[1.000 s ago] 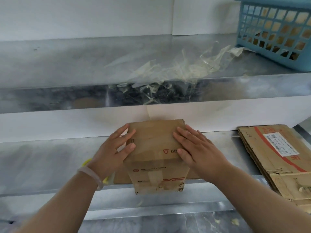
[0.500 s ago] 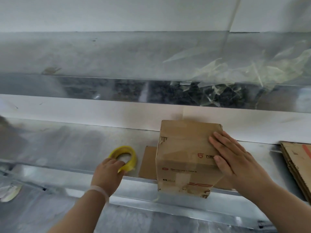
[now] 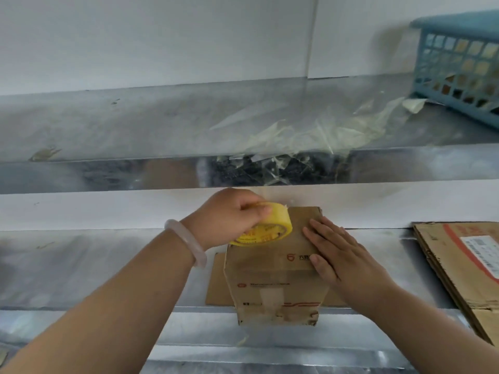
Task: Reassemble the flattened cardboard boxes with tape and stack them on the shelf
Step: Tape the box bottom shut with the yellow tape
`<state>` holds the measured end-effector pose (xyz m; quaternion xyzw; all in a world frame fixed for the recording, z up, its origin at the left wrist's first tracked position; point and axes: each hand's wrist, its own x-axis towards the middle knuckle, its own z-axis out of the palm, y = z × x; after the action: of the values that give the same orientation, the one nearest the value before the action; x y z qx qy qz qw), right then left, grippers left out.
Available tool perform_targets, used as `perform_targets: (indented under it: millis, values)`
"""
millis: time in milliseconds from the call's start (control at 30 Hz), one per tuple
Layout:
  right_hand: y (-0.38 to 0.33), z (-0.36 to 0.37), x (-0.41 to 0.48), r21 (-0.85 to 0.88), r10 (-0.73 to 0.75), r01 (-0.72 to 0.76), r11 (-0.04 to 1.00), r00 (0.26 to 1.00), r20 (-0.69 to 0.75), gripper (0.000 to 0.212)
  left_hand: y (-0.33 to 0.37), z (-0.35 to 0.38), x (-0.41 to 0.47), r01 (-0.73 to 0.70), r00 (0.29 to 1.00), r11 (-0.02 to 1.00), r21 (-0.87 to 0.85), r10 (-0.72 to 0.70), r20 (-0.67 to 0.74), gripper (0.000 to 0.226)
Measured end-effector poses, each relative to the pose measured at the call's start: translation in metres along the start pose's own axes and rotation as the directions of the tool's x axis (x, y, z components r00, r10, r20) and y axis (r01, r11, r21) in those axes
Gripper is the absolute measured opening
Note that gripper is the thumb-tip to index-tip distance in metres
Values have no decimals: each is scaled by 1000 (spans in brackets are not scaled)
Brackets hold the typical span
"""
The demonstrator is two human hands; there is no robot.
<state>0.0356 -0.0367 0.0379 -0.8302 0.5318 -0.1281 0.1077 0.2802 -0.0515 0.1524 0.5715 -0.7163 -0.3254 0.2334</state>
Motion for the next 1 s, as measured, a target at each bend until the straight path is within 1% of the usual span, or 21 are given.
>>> perform_targets:
  millis: [67, 100, 200, 233, 267, 333, 367, 433, 533, 633, 700, 733, 767, 833, 867, 933, 967, 1000]
  values:
    - [1, -2, 1, 2, 4, -4, 1000, 1000, 22, 88, -2, 8, 12, 5, 999, 998, 58, -7, 34, 16]
    - [0, -4, 2, 18, 9, -10, 1000, 999, 35, 85, -3, 8, 15, 12, 999, 998, 65, -15, 40, 17]
    - [-9, -17, 5, 131, 52, -59, 990, 997, 53, 65, -2, 6, 21, 21, 997, 995, 95, -28, 68, 17]
    - [-15, -23, 8, 210, 93, -101, 972, 995, 47, 56, -2, 7, 23, 18, 997, 994, 104, -25, 71, 18]
    - [-22, -30, 10, 327, 132, -131, 936, 991, 20, 49, 0, 8, 24, 6, 997, 993, 120, -15, 73, 20]
    - [-38, -44, 17, 573, 214, -161, 804, 977, -26, 38, 3, 12, 25, -29, 996, 985, 171, 14, 85, 25]
    - [-45, -49, 22, 629, 257, -183, 756, 966, -28, 35, 6, 14, 25, -46, 995, 979, 199, 27, 95, 31]
    - [-53, -55, 31, 625, 337, -251, 740, 941, -22, 30, 9, 16, 25, -66, 993, 968, 243, 41, 107, 41]
    - [-55, -57, 37, 601, 409, -284, 747, 909, -80, 19, 10, 18, 27, -71, 993, 957, 281, 41, 113, 43]
    - [-55, -59, 37, 537, 405, -301, 788, 910, -84, 17, 8, 19, 27, -76, 992, 958, 276, 44, 120, 43]
    - [-55, -63, 38, 479, 392, -329, 814, 919, -35, 22, 7, 18, 26, -76, 992, 961, 267, 45, 118, 43]
    - [-55, -66, 39, 482, 387, -341, 807, 922, 4, 23, 7, 18, 26, -76, 992, 961, 268, 45, 117, 43]
    - [-55, -68, 40, 520, 384, -351, 778, 922, 48, 23, 7, 17, 26, -76, 992, 959, 271, 45, 116, 43]
    - [-54, -71, 42, 624, 373, -369, 689, 918, 131, 17, 9, 17, 27, -83, 992, 957, 278, 53, 114, 44]
    - [-54, -73, 42, 640, 364, -372, 672, 919, 152, 15, 9, 17, 27, -87, 992, 956, 279, 57, 116, 44]
    - [-54, -76, 42, 629, 351, -361, 689, 925, 146, 14, 10, 17, 27, -88, 991, 957, 278, 55, 121, 46]
    - [-55, -79, 41, 646, 348, -346, 680, 928, 132, 14, 9, 17, 27, -83, 991, 957, 278, 51, 122, 47]
    - [-57, -81, 40, 696, 353, -327, 639, 929, 112, 13, 9, 17, 28, -75, 991, 958, 278, 42, 123, 49]
